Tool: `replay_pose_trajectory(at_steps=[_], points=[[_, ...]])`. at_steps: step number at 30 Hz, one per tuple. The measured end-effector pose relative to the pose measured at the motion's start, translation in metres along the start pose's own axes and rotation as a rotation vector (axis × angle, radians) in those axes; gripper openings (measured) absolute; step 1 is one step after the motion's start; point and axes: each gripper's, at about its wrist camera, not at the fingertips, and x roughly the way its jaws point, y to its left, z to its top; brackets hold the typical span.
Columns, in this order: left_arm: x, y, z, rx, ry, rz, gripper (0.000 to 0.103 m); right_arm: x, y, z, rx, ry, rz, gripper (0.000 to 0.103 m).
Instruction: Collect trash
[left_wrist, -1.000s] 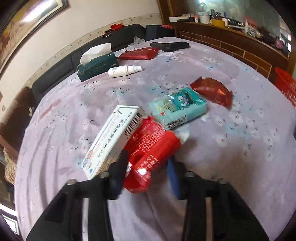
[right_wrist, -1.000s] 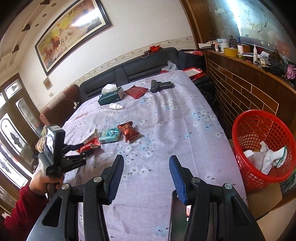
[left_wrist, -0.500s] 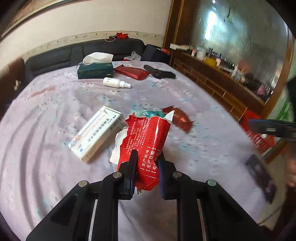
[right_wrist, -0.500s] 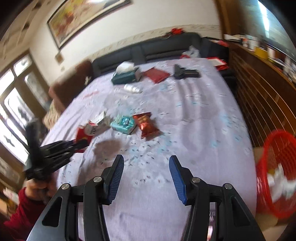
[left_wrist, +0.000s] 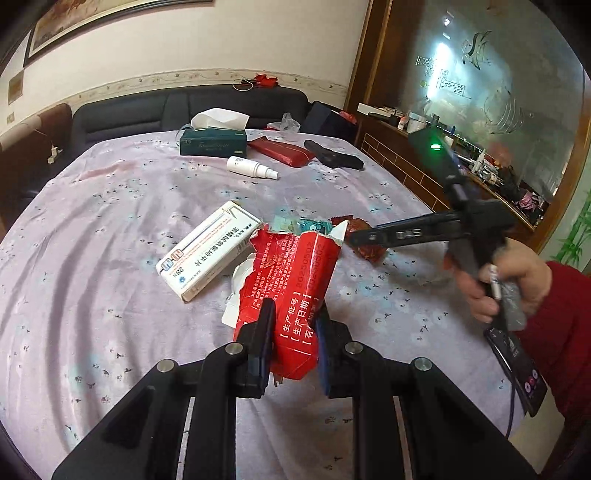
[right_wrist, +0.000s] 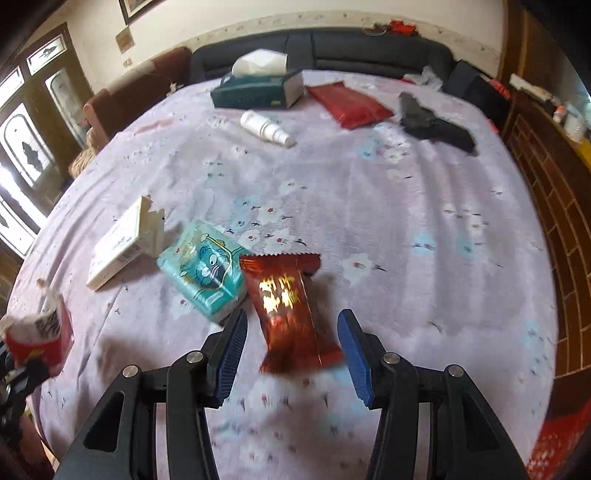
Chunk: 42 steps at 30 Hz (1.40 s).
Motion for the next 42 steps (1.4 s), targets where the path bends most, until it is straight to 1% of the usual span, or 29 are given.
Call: replay_pose_trajectory(at_steps=[2,3,5,6,7,11,15,18,20,21,23,25,27,29,31,36,42], points=[[0.001,-0.002,0.0,0.009,-0.005,0.012,0.019,0.008,0.001,0.003,-0.003,0.021,-0.013,0.054],[0.002,-0.002,0.0,0.01,-0.004,0.013,0.019,0.01,0.002,0.002,0.002,0.022,-0.019,0.052],[0.005,-0.002,0.0,0.007,-0.003,0.01,0.019,0.011,0.002,0.0,0.007,0.026,-0.046,0.042],[0.006,-0.002,0.0,0.005,-0.002,0.012,0.019,0.011,0.002,0.001,0.01,0.02,-0.058,0.035],[0.006,-0.001,-0.001,0.002,-0.004,0.016,0.019,0.009,0.001,0.0,0.026,0.017,-0.057,0.034],[0.005,-0.002,-0.003,-0.001,-0.015,0.034,0.019,-0.015,0.006,-0.013,0.07,-0.017,-0.057,0.033],[0.003,-0.007,-0.007,-0.011,-0.021,0.046,0.019,-0.059,0.029,-0.042,0.09,-0.068,-0.06,0.033],[-0.003,-0.015,-0.012,-0.006,-0.046,0.067,0.019,-0.089,0.05,-0.07,0.088,-0.136,-0.081,0.034],[-0.006,-0.02,-0.015,-0.005,-0.062,0.079,0.019,-0.103,0.061,-0.085,0.092,-0.174,-0.084,0.034],[-0.008,-0.023,-0.018,-0.008,-0.072,0.084,0.019,-0.111,0.067,-0.096,0.1,-0.207,-0.098,0.034],[-0.011,-0.028,-0.024,-0.016,-0.076,0.082,0.019,-0.119,0.074,-0.112,0.117,-0.252,-0.103,0.034],[-0.012,-0.034,-0.03,-0.016,-0.078,0.081,0.019,-0.123,0.081,-0.125,0.128,-0.283,-0.101,0.034],[-0.012,-0.041,-0.036,0.002,-0.083,0.097,0.019,-0.123,0.085,-0.135,0.132,-0.31,-0.105,0.034],[-0.01,-0.047,-0.041,0.006,-0.075,0.095,0.019,-0.119,0.085,-0.143,0.14,-0.332,-0.127,0.034],[-0.006,-0.05,-0.046,0.001,-0.061,0.085,0.019,-0.113,0.084,-0.148,0.147,-0.334,-0.13,0.034],[-0.003,-0.057,-0.052,0.013,-0.063,0.11,0.019,-0.104,0.075,-0.158,0.179,-0.321,-0.112,0.034],[-0.002,-0.058,-0.053,0.014,-0.057,0.114,0.019,-0.098,0.073,-0.165,0.182,-0.326,-0.112,0.034]])
